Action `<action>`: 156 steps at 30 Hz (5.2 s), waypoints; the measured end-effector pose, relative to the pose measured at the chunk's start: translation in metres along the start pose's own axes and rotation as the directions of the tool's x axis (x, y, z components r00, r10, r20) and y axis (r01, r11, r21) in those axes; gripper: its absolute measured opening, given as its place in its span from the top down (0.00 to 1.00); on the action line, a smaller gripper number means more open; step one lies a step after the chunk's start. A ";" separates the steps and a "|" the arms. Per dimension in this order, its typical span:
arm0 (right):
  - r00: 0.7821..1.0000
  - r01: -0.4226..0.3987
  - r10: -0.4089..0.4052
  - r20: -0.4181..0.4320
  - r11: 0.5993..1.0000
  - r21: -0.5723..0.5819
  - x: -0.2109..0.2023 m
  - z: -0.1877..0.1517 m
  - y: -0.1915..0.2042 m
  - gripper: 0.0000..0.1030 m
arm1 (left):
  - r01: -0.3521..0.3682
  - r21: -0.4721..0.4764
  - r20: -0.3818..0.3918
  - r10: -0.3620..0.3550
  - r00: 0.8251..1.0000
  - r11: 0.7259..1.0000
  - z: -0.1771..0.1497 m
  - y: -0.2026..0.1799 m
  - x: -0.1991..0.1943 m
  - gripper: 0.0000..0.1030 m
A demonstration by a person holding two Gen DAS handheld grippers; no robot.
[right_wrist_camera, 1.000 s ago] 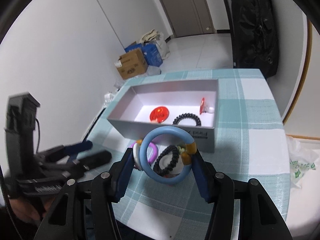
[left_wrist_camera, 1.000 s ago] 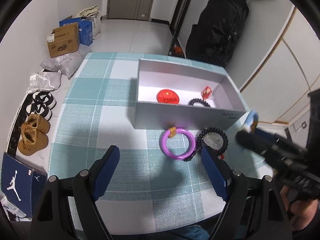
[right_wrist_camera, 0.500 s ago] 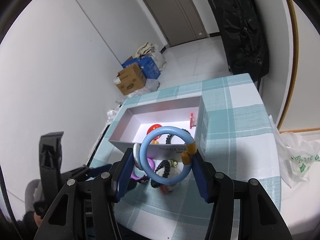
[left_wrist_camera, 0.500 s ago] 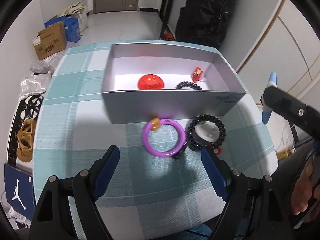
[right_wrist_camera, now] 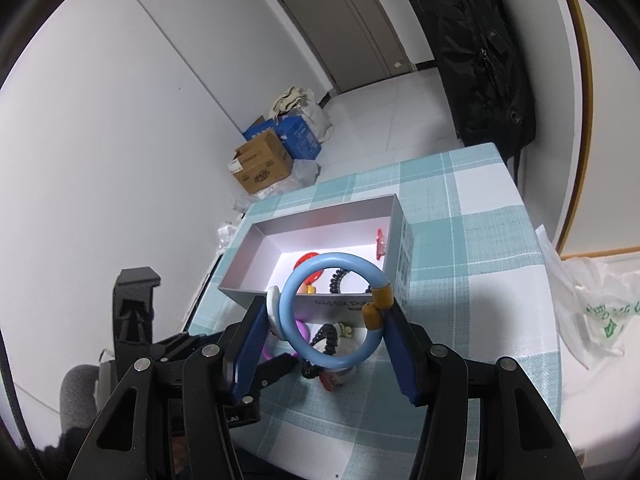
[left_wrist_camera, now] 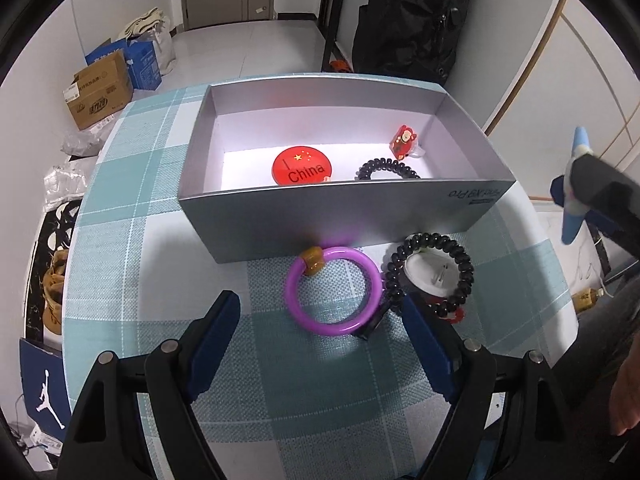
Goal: Organize jewelry
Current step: 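Lift the light-blue ring with the right tool toward the silver box, then grasp the purple ring with the left tool while the right tool holds the blue ring, then carry both rings into the silver box and open both tools, then lift both tools out of the box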
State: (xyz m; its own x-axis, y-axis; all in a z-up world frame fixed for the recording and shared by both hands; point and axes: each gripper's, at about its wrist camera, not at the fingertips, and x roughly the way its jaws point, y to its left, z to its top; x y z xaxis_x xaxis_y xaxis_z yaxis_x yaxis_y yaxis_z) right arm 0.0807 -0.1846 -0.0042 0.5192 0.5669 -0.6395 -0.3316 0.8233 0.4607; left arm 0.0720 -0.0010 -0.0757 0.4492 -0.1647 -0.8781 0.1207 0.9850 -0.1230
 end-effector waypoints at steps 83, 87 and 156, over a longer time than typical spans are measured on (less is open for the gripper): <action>0.995 -0.082 0.088 -0.052 0.990 0.112 0.067 0.054 -0.008 0.46 | 0.312 -0.262 0.176 -0.273 0.946 0.913 0.077 0.041 -0.019 0.57; 0.994 -0.079 0.087 -0.064 0.989 0.124 0.072 0.054 -0.013 0.46 | 0.307 -0.257 0.158 -0.274 0.949 0.916 0.079 0.039 -0.014 0.57; 0.990 0.118 -0.123 -0.067 0.990 -0.079 0.018 -0.015 0.007 0.03 | 0.134 -0.097 0.124 -0.121 0.985 0.986 0.007 0.000 -0.040 0.34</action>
State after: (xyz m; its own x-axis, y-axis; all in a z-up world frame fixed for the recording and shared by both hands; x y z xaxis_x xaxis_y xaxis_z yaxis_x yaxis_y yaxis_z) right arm 0.0765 -0.1679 -0.0216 0.5023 0.4618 -0.7310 -0.3292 0.8839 0.3322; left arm 0.0600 0.0055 -0.0371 0.5373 -0.2881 -0.7926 0.0935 0.9544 -0.2835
